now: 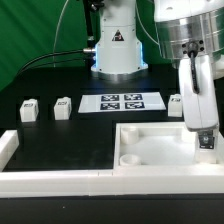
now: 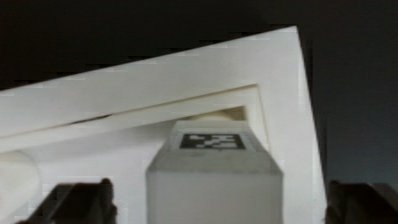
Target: Assemble one leg
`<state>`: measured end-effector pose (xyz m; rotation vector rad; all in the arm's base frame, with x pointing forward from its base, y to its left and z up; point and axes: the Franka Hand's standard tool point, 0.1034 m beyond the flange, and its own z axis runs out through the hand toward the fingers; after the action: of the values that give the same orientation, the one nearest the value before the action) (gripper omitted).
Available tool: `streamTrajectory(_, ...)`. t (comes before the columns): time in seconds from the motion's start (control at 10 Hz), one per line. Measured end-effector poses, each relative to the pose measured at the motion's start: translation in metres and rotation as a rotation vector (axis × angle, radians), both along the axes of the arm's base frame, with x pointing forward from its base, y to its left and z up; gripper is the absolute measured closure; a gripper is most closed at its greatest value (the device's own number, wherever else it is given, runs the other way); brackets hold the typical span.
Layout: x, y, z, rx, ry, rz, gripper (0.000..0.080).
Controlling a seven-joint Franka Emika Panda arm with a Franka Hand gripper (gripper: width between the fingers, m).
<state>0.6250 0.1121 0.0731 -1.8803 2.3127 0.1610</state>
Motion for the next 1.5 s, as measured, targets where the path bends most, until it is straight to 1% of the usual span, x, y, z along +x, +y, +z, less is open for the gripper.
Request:
streamTrajectory(0.1, 0.0000, 0.0000, 0.0000, -0.003, -0.012, 0.064, 0.0167)
streamTrajectory(0.2, -0.0003, -0.0007, -0.0010, -0.013, -0.034, 0.194, 0.0155)
streamTrajectory(0.4, -0.0018, -0.0007, -0.0037, -0.023, -0.067, 0.429, 0.0155)
streamTrajectory(0.6, -0.0022, -0.0014, -0.0045, -0.045, -0.105, 0.676, 0.0151)
streamTrajectory(0.8, -0.0025, -0.0013, -0.0037, -0.083, -0.123, 0.930, 0.0151)
streamTrajectory(0.9, -0.0029, 0.0017, -0.0027, -0.101, -0.118, 1.010, 0.0151)
streamTrajectory(1.0, -0.0028, 0.0019, -0.0023, -0.124, -0.128, 1.173, 0.0151)
streamTrajectory(1.3, -0.0027, -0.0030, -0.0025, -0.132, -0.167, 1.509, 0.0151)
streamTrajectory(1.5, -0.0027, -0.0035, -0.0026, -0.133, -0.174, 1.555, 0.0151)
